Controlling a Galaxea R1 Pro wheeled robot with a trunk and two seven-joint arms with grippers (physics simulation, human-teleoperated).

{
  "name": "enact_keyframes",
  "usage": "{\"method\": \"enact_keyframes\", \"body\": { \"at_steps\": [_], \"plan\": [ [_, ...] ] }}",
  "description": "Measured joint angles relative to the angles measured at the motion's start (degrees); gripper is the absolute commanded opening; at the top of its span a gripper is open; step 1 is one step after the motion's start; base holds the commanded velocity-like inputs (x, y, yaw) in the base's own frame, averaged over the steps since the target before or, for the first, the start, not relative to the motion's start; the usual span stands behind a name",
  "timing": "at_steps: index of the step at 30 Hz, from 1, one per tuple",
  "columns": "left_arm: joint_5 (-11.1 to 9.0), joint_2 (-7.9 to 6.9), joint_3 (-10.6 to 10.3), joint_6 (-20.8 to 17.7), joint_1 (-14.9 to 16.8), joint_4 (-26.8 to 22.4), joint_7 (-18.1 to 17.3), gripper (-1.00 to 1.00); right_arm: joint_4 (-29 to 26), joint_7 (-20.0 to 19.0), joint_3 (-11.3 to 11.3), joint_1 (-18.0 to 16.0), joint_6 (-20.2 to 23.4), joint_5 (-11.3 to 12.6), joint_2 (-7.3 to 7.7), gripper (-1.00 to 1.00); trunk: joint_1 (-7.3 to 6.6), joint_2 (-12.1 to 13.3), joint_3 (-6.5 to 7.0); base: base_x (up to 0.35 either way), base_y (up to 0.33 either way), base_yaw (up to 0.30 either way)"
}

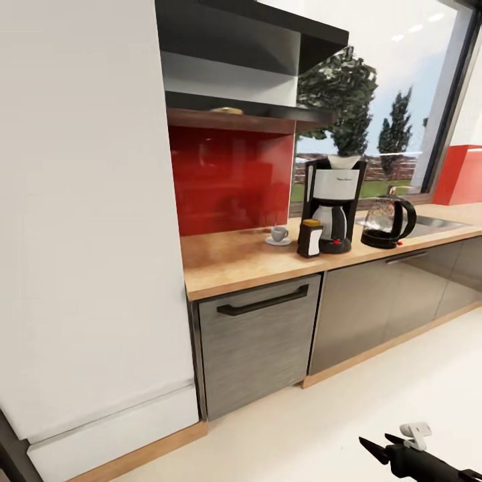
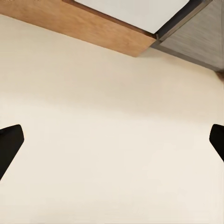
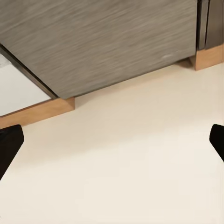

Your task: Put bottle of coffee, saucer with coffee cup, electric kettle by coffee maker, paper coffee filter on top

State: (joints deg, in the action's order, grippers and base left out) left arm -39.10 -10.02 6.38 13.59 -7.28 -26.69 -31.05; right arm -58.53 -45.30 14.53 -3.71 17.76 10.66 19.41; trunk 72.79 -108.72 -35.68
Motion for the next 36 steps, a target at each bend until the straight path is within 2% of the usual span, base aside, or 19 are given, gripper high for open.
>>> {"method": "enact_keyframes", "body": {
  "at_steps": [24, 25, 26, 27, 28, 30, 32, 33, 36],
  "plan": [
    [0.0, 0.00, 0.0, -0.1, 0.0, 0.1, 0.0, 1.00, 0.8, 0.5, -0.3, 0.0, -0.2, -0.2, -0.08, 1.00, -5.27, 9.6, 4.31, 0.000, 0.000, 0.000],
    [0.0, -0.01, 0.0, -0.1, 0.0, 0.1, 0.0, 1.00, 1.3, 0.5, -0.3, 0.0, -0.2, -0.5, -0.08, 1.00, -5.49, 10.0, 4.49, 0.000, 0.000, 0.000],
    [0.0, 0.00, 0.0, -0.1, 0.0, 0.1, 0.0, 1.00, 4.7, 0.5, -0.3, 0.1, -0.2, -1.8, -0.21, 1.00, -5.71, 10.4, 4.66, 0.000, 0.000, 0.000],
    [0.0, 0.00, 0.0, -0.1, 0.0, 0.2, 0.0, 1.00, 6.1, 0.5, -0.3, 0.1, -0.2, -1.9, -0.24, 1.00, -5.93, 10.8, 4.85, 0.000, 0.000, 0.000],
    [0.0, 0.00, 0.0, -0.1, 0.0, 0.2, 0.0, 1.00, 8.3, 0.5, -0.4, 0.1, -0.8, -2.1, -0.27, 1.00, -6.15, 11.2, 5.02, 0.000, 0.000, 0.000],
    [0.0, 0.00, 0.0, -0.1, 0.0, 0.2, 0.0, 1.00, 12.3, 0.5, -0.7, 0.0, -4.7, -2.6, -0.31, 1.00, -6.59, 12.0, 5.38, 0.000, 0.000, 0.000],
    [0.0, 0.00, -0.1, -0.1, 0.0, 0.2, 0.0, 1.00, 15.7, 0.6, -0.8, 0.0, -9.3, -3.6, -0.33, 1.00, -7.03, 12.8, 5.74, 0.000, 0.000, 0.000],
    [0.0, 0.00, -0.1, -0.1, 0.0, 0.2, 0.0, 1.00, 19.8, 0.8, -0.9, 0.1, -13.7, -5.1, -0.41, 1.00, -7.25, 13.2, 5.92, 0.000, 0.000, 0.000],
    [0.0, 0.00, -0.1, -0.2, 0.0, 0.3, 0.0, 1.00, 27.5, 1.5, -1.0, 0.1, -20.5, -6.9, -0.54, 1.00, -7.48, 13.7, 6.10, 0.000, 0.000, 0.000]
  ]
}}
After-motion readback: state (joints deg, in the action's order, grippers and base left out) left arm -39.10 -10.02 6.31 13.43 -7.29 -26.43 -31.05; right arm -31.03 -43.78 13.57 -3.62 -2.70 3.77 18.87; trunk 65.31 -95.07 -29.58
